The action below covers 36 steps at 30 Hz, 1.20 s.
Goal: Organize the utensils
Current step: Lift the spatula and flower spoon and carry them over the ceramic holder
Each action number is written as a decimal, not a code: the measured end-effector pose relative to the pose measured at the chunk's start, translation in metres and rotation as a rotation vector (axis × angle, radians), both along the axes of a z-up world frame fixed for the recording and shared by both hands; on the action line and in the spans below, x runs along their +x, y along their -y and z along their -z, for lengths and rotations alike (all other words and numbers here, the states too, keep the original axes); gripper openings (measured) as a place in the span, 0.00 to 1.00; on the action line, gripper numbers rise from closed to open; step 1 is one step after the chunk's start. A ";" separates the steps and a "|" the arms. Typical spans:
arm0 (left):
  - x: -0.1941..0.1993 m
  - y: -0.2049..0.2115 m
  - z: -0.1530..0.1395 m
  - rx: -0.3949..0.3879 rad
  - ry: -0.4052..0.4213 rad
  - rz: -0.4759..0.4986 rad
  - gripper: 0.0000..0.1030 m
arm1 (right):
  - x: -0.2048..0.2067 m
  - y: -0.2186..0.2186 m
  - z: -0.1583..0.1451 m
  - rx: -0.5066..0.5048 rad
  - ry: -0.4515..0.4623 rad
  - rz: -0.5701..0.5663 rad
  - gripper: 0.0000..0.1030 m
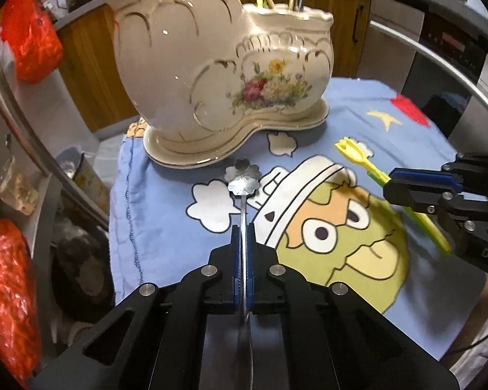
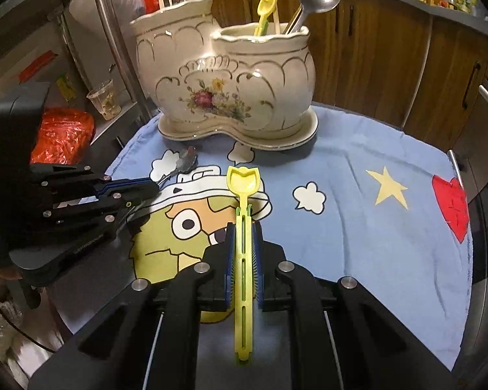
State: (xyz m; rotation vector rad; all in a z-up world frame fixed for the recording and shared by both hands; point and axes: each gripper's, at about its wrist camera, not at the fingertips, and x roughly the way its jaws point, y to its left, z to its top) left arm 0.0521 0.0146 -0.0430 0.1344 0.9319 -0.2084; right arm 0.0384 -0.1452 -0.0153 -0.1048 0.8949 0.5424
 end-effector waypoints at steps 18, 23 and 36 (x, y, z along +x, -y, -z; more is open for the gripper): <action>-0.046 -0.006 -0.075 -0.168 0.214 0.123 0.03 | -0.012 0.018 -0.052 0.192 0.143 -0.003 0.10; -0.044 -0.022 -0.122 -0.240 0.358 0.110 0.03 | -0.002 0.024 -0.086 0.254 0.270 0.030 0.09; 0.042 -0.049 -0.173 -0.351 0.624 -0.041 0.03 | 0.085 0.016 -0.112 0.440 0.431 0.124 0.10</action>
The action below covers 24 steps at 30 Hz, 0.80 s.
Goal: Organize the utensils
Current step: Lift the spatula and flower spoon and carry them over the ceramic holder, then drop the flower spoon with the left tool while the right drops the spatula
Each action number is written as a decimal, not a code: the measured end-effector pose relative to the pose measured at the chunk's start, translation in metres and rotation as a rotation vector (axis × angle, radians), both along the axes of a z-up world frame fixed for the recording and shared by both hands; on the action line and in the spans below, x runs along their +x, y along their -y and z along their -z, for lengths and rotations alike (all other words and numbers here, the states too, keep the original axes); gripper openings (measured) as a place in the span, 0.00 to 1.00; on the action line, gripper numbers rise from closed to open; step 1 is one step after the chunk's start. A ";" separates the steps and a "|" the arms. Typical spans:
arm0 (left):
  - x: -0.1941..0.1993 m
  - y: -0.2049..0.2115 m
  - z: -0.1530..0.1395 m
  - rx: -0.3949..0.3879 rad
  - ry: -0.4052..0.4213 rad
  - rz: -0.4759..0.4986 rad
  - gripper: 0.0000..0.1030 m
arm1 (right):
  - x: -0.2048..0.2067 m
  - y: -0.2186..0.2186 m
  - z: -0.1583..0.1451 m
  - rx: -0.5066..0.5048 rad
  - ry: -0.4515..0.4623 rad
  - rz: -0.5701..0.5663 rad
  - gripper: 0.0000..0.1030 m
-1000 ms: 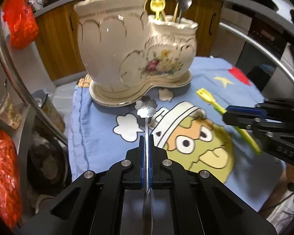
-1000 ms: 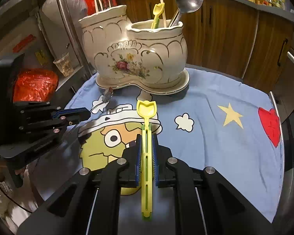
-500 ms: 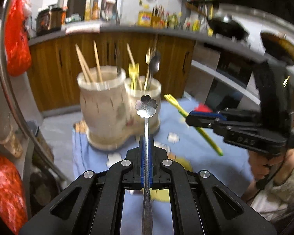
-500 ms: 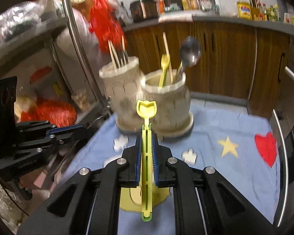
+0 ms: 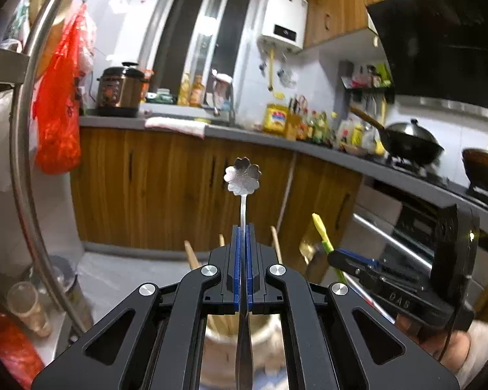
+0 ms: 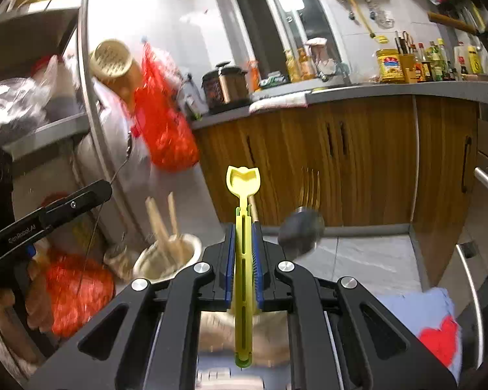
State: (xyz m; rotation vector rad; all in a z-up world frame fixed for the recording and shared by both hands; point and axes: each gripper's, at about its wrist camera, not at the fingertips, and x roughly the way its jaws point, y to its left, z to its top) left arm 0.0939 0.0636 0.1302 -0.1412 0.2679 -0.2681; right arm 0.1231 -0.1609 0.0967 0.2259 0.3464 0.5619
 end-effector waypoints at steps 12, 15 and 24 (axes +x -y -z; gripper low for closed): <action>0.038 0.004 0.023 -0.020 0.119 -0.093 0.03 | 0.027 -0.020 0.022 0.037 0.094 0.017 0.10; 0.041 0.006 0.029 -0.006 0.109 -0.092 0.03 | 0.026 -0.022 0.029 0.021 0.101 0.021 0.10; 0.044 0.010 0.039 0.034 0.086 -0.079 0.03 | 0.025 -0.028 0.042 -0.019 0.088 0.006 0.10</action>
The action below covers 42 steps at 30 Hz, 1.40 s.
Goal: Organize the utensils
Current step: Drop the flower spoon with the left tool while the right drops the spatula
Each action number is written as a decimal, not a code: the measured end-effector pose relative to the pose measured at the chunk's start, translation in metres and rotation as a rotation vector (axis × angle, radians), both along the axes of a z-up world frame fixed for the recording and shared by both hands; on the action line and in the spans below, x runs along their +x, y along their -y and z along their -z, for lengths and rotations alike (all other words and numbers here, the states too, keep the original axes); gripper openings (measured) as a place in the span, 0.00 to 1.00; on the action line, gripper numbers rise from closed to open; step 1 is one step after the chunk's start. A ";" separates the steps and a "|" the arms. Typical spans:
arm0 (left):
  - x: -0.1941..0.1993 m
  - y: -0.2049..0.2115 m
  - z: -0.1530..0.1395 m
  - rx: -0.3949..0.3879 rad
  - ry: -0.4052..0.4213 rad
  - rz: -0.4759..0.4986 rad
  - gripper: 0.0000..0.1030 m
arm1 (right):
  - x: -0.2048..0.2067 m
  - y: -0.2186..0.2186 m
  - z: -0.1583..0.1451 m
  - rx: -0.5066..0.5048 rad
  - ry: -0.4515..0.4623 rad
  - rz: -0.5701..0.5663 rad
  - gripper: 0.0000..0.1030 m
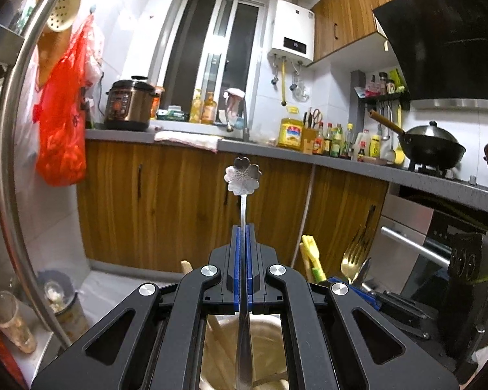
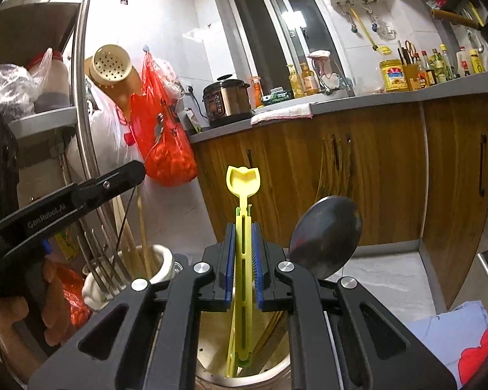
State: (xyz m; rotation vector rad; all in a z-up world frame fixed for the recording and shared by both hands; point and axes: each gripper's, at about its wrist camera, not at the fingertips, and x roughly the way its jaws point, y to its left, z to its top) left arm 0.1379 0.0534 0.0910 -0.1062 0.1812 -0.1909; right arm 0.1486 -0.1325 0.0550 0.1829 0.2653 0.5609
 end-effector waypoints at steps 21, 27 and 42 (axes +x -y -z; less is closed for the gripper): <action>-0.045 0.000 -0.008 0.133 0.040 0.023 0.03 | -0.023 0.014 0.003 -0.029 -0.057 -0.059 0.09; -0.054 0.000 -0.001 0.165 -0.010 0.073 0.03 | -0.027 0.020 0.003 -0.047 -0.074 -0.072 0.09; -0.041 -0.004 0.026 0.154 -0.198 0.127 0.04 | -0.025 0.013 0.008 -0.130 -0.158 -0.101 0.09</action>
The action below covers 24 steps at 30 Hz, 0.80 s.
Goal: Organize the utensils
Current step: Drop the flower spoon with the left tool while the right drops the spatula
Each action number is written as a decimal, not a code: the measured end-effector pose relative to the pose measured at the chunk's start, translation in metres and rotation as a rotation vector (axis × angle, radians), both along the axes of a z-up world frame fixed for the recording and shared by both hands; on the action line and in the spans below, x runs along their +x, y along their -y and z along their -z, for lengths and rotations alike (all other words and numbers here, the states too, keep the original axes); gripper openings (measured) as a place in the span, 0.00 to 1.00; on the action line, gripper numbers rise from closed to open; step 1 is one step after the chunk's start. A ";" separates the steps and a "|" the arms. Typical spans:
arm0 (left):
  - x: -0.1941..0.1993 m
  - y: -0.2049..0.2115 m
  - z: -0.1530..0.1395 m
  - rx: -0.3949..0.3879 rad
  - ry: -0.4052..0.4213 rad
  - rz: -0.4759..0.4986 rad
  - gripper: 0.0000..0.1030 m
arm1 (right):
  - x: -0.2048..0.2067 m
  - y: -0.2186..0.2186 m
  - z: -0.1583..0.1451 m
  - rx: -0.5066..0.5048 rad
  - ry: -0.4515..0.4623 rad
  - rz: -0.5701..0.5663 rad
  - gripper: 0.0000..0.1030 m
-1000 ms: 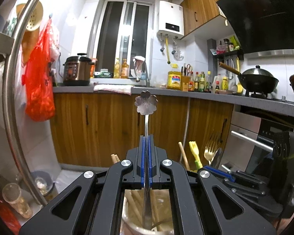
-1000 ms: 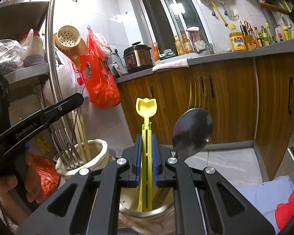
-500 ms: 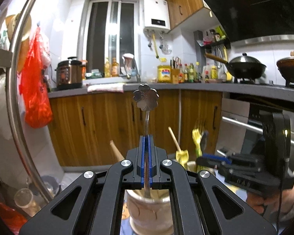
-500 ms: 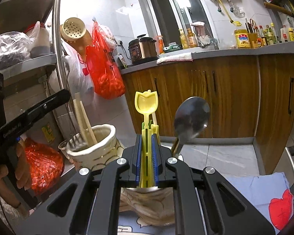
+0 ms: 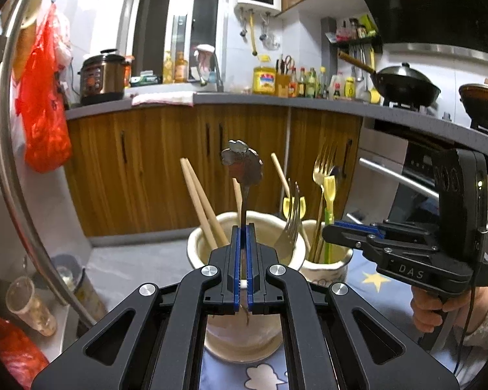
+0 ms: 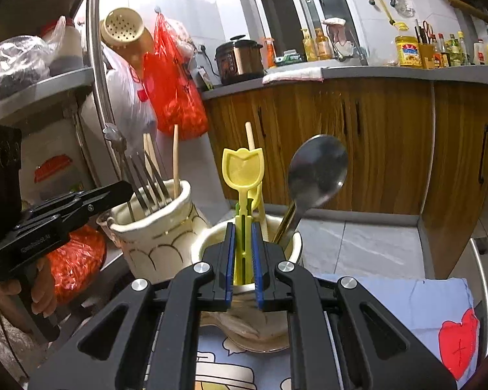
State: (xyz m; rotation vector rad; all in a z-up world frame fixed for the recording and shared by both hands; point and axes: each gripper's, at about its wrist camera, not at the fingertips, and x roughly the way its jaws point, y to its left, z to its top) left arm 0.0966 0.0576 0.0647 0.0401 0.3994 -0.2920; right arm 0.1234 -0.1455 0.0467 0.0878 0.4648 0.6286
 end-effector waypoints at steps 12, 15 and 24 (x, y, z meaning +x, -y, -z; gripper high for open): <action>0.004 -0.002 0.002 -0.008 -0.017 -0.008 0.04 | 0.003 -0.006 0.003 -0.017 -0.032 -0.010 0.10; 0.004 -0.003 0.001 -0.005 -0.019 -0.016 0.04 | 0.004 -0.005 0.003 -0.016 -0.032 -0.005 0.20; -0.012 0.002 -0.017 0.041 -0.032 -0.049 0.09 | -0.014 0.004 -0.014 -0.043 -0.047 0.051 0.25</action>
